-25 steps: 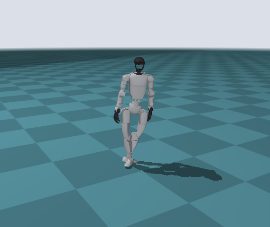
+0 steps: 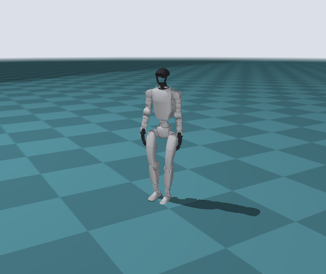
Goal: In place motions
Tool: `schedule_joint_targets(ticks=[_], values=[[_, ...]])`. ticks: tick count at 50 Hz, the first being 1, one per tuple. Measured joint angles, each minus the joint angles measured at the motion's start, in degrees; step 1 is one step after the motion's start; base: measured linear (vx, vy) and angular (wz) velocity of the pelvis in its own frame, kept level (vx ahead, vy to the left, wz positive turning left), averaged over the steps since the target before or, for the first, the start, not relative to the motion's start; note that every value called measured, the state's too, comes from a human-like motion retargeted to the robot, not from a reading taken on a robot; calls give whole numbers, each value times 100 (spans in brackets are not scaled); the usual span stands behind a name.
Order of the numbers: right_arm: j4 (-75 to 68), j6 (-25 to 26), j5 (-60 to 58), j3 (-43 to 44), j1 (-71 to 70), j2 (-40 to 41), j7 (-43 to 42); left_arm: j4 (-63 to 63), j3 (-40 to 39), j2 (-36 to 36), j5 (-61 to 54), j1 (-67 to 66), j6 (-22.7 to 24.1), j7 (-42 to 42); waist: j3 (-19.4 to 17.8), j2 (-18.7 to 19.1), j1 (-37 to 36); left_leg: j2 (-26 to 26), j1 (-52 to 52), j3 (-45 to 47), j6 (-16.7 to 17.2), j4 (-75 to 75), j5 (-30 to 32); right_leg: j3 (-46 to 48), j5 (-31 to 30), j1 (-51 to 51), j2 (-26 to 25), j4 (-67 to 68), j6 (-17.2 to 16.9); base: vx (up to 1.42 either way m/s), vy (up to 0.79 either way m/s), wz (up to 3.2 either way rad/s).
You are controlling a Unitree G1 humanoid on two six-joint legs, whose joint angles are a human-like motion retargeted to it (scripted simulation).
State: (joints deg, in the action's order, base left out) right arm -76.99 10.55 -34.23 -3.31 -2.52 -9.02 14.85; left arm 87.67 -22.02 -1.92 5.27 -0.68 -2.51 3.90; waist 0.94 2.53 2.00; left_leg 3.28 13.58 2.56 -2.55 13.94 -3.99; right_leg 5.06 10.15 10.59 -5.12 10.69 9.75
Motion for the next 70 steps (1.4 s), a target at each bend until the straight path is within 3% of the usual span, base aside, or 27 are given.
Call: schedule_joint_targets(ticks=[2, 5, 7, 8, 12, 17, 23, 37, 41, 45, 53, 63, 67, 70], values=[[10, -14, 166, 1, 15, 49, 3, 131, 85, 11, 89, -48, -36, -37, 10, 218, 77, 71, -139, -736, 28, -559, 480, -230, -29, -121, -293, -40, -14, 24, -3, -112], [-111, 87, 288, -91, -16, 145, 17, 169, 40, 14, 243, -130, -120, 85, 183, 454, 718, -500, -232, 452, 97, -684, 398, -121, -100, -53, -386, -63, -61, 21, -6, -14], [-191, 163, 433, -91, -51, 226, -142, 94, 11, 18, 333, -85, -168, 123, 108, 479, 927, -237, -426, -204, 37, -902, 515, -159, -160, -195, -445, -153, -34, 7, -4, -54], [-249, 151, 535, -84, -67, 236, -218, 27, 18, 8, 354, -65, -164, 129, 66, 427, 912, -239, -514, -63, 58, -938, 507, -316, -179, -280, -471, -174, -8, 10, 1, -139], [-405, -31, 703, -111, 55, 163, -232, -281, 153, -71, 569, -90, -126, 275, 184, 352, 112, -284, -872, 1014, -37, -1228, 439, -1296, -307, -491, -736, -240, 45, 23, -2, -220], [-544, 36, 674, 55, 120, 150, -603, -466, 221, -132, 633, -46, -178, 334, 308, 349, -382, -438, -986, 1699, -15, -1274, 346, -1908, -392, -682, -709, -400, -190, 15, -5, -125], [-564, 42, 1045, 205, 95, 171, -483, -394, 78, -113, 476, 29, -316, 603, 279, 325, -226, -382, -1076, 1718, -71, -1305, 343, -1755, -378, -627, -585, -253, -407, 11, -2, -3], [-146, -15, 491, -31, 58, 229, -119, 208, 27, -103, 769, -223, -373, 409, 203, 212, 393, -119, -1141, 1404, -248, -1443, 382, -1186, -363, -342, -476, 88, -583, 5, 1, 22], [-84, -39, 442, -100, 26, 261, -144, 356, 28, -127, 836, -303, -382, 426, 196, 243, 424, -194, -1094, 1540, -232, -1504, 392, -1140, -104, -200, -521, 249, -653, -5, -1, -33], [-25, -49, 458, -117, -6, 286, -132, 519, 136, -210, 987, -321, -436, 409, 125, 268, 598, -253, -1068, 1604, -265, -1538, 391, -37, 249, -79, -296, 403, -342, -11, 2, -26], [80, -5, 101, -299, -102, 231, -125, 518, 157, -274, 1103, -428, -473, 422, 86, 276, 393, -506, -1178, 2765, -215, -1641, 172, 1858, 739, -199, 337, 339, -305, -19, 8, -129], [-72, 49, 202, -169, -74, 144, -180, 300, 139, -367, 1166, -464, -498, 461, 315, 264, 234, -755, -1377, 4631, 126, -1769, -119, 4704, 1336, -644, 916, 251, -733, -27, 14, -169], [-277, 102, 487, -19, -72, 130, -213, 223, 120, -395, 1096, -393, -501, 474, 390, 199, 221, -732, -1450, 5092, 230, -1791, -215, 4761, 1141, -570, 946, 173, -827, -32, 11, -151], [-369, 106, 646, 97, -24, 113, -316, 196, 179, -420, 1040, -291, -504, 486, 386, 160, 382, -691, -1514, 5240, 287, -1767, -279, 4393, 223, -437, 939, 0, -746, -33, 7, -90]])
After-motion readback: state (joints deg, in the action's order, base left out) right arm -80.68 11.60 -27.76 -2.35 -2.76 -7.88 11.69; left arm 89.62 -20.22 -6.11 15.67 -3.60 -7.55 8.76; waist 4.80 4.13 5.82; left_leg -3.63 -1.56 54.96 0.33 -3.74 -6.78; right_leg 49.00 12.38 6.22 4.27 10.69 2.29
